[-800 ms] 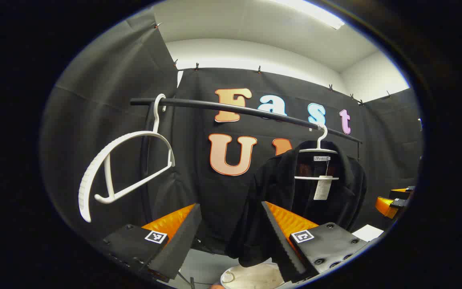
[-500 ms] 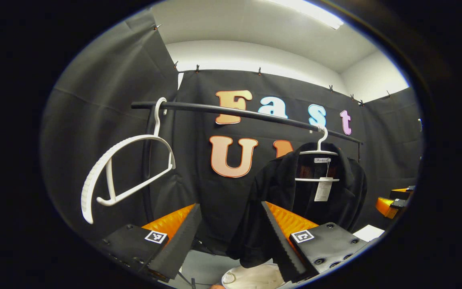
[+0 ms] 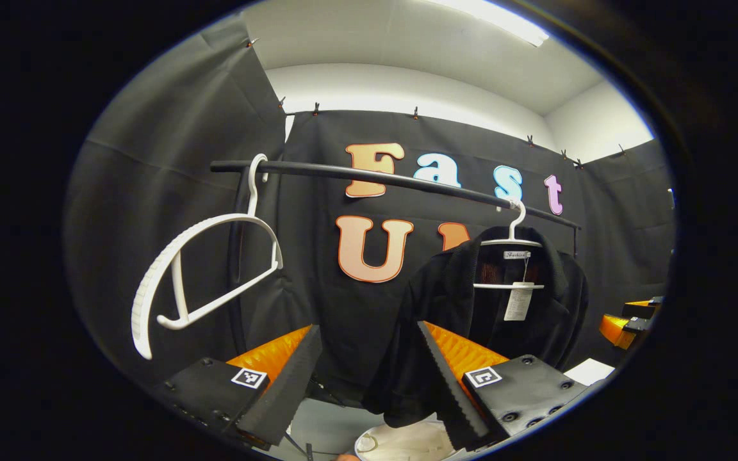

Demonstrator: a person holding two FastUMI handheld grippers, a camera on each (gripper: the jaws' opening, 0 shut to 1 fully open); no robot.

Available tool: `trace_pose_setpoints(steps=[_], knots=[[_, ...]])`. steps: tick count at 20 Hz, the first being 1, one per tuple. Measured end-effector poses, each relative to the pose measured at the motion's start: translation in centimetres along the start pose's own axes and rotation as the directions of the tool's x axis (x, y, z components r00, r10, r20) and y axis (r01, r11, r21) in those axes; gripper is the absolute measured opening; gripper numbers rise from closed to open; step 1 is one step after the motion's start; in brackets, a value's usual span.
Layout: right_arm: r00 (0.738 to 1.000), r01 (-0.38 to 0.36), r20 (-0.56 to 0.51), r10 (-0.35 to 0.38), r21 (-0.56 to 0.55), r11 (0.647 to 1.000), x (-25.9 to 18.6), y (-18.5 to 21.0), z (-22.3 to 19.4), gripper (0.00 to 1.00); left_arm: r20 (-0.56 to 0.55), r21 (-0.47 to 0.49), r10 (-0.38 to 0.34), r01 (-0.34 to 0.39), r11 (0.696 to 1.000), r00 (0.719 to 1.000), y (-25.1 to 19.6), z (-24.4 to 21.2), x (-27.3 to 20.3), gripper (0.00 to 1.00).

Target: Grasp the clothes on the hanger with both hands and then place them into the laundry hamper below.

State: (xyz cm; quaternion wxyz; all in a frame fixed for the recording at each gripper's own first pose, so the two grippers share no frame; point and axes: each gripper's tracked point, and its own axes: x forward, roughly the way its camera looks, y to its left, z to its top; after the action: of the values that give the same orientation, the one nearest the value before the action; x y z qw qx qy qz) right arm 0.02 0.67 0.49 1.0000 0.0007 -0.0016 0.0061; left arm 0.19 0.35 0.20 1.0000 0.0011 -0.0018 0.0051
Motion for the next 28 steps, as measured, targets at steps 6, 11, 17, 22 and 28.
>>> trace_pose_setpoints(steps=[6,11,17,22,28], knots=[[0.999,-0.027,-0.021,0.027,0.013,1.000,0.8,1.9,-0.9,0.93,-0.004,0.004,-0.001,0.001,1.000,1.000,0.1,-0.4,0.2,1.00],[0.998,-0.056,-0.038,0.057,0.019,0.998,2.2,4.1,-1.5,0.93,-0.016,0.007,0.003,-0.003,1.000,1.000,0.5,-0.9,0.3,0.95],[0.992,-0.102,-0.063,0.106,0.068,0.992,4.7,7.2,-2.0,0.93,-0.025,0.006,0.010,-0.010,1.000,1.000,1.3,-1.6,0.3,0.96],[0.992,-0.075,-0.089,0.085,0.102,0.992,7.4,7.7,-3.0,0.93,-0.040,-0.001,0.018,-0.018,1.000,0.999,1.6,-2.4,0.6,1.00],[0.993,-0.040,-0.110,0.054,0.122,0.992,10.7,7.8,-4.1,0.93,-0.061,-0.004,0.019,-0.019,1.000,0.998,1.8,-3.2,1.3,1.00]])
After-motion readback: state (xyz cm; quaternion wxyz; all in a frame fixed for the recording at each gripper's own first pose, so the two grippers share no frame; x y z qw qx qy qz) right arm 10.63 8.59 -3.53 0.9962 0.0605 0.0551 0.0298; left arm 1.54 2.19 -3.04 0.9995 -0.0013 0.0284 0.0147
